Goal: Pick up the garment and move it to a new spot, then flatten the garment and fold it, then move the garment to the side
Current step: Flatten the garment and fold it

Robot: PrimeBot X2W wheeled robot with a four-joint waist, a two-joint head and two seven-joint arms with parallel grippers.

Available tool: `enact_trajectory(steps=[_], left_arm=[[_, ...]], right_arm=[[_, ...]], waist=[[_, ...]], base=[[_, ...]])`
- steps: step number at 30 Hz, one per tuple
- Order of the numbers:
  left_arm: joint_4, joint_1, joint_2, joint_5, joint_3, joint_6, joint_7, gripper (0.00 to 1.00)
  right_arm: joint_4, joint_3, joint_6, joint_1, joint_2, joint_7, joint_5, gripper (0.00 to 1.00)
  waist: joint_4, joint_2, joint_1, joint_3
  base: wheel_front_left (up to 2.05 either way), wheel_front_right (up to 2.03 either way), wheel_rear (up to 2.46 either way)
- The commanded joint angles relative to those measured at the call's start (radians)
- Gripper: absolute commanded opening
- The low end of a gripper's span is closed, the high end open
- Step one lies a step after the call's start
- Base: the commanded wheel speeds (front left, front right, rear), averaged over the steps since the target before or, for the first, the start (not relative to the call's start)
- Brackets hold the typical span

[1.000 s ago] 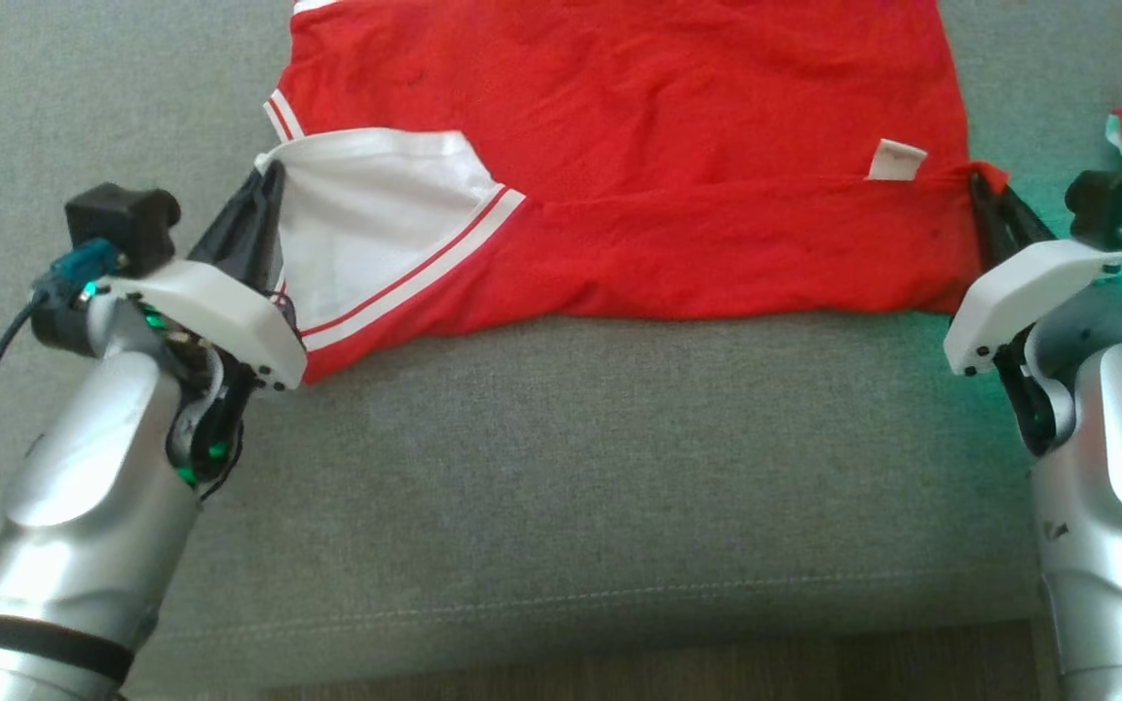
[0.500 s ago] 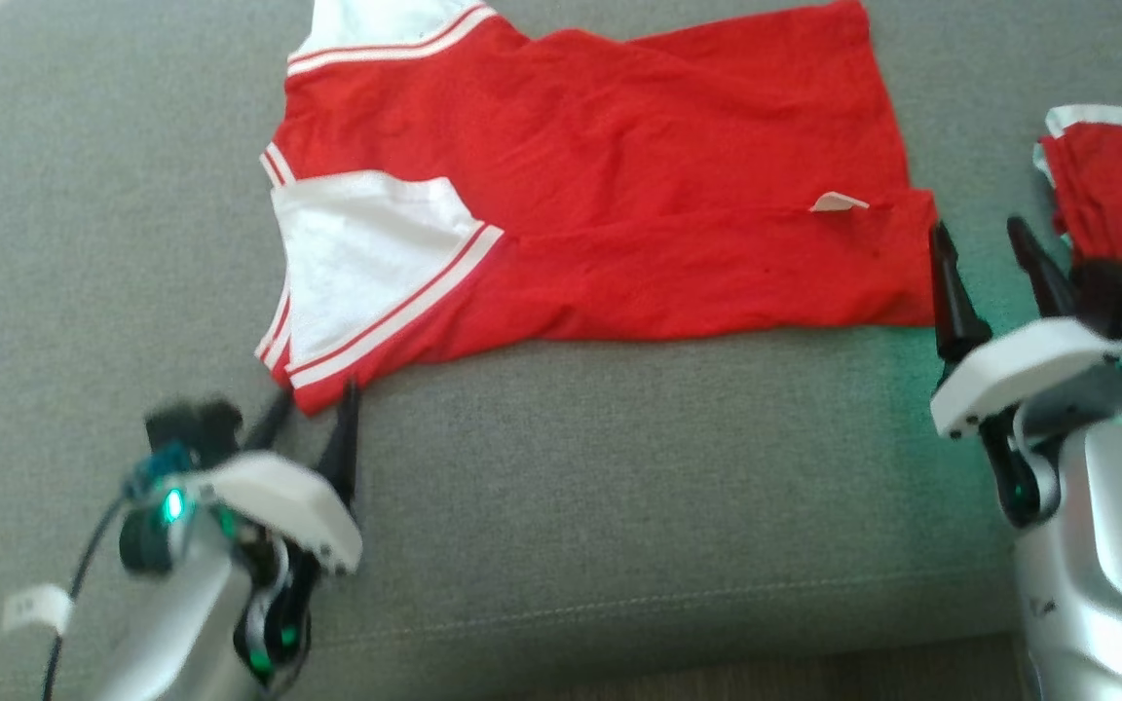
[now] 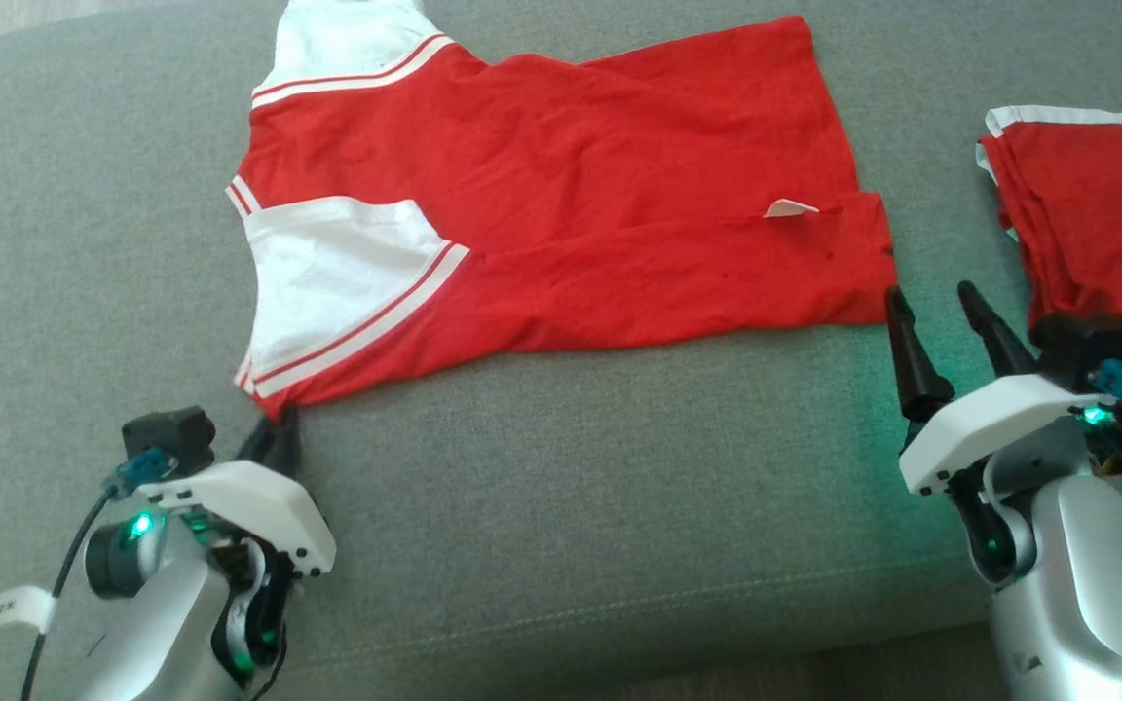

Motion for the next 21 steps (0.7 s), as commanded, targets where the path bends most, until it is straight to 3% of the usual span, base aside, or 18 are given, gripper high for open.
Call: enact_trajectory(steps=[1, 11, 17, 21], left_arm=[[-0.014, -0.039, 0.038, 0.005, 0.028, -0.013, -0.005, 0.0], [-0.043, -0.038, 0.092, 0.022, 0.014, -0.031, 0.004, 0.0], [-0.054, -0.052, 0.091, 0.011, 0.013, -0.04, 0.017, 0.0], [-0.056, -0.059, 0.087, 0.013, 0.003, -0.045, 0.018, 0.0]], right_arm=[[-0.017, 0.026, -0.001, -0.012, 0.005, 0.022, 0.018, 1.0], [0.156, -0.014, -0.001, -0.107, 0.005, 0.088, 0.041, 1.0], [0.305, -0.02, -0.001, -0.198, 0.005, 0.109, 0.025, 0.97], [0.398, -0.011, -0.001, -0.238, 0.005, 0.127, 0.016, 0.17]], waist=[[0.003, -0.0001, 0.0, -0.005], [0.039, -0.0001, 0.0, -0.013], [0.057, -0.0001, 0.0, 0.006], [0.063, -0.0001, 0.0, 0.015]], base=[[0.0, 0.0, 0.0], [0.0, 0.0, 0.0], [0.0, 0.0, 0.0], [0.0, 0.0, 0.0]])
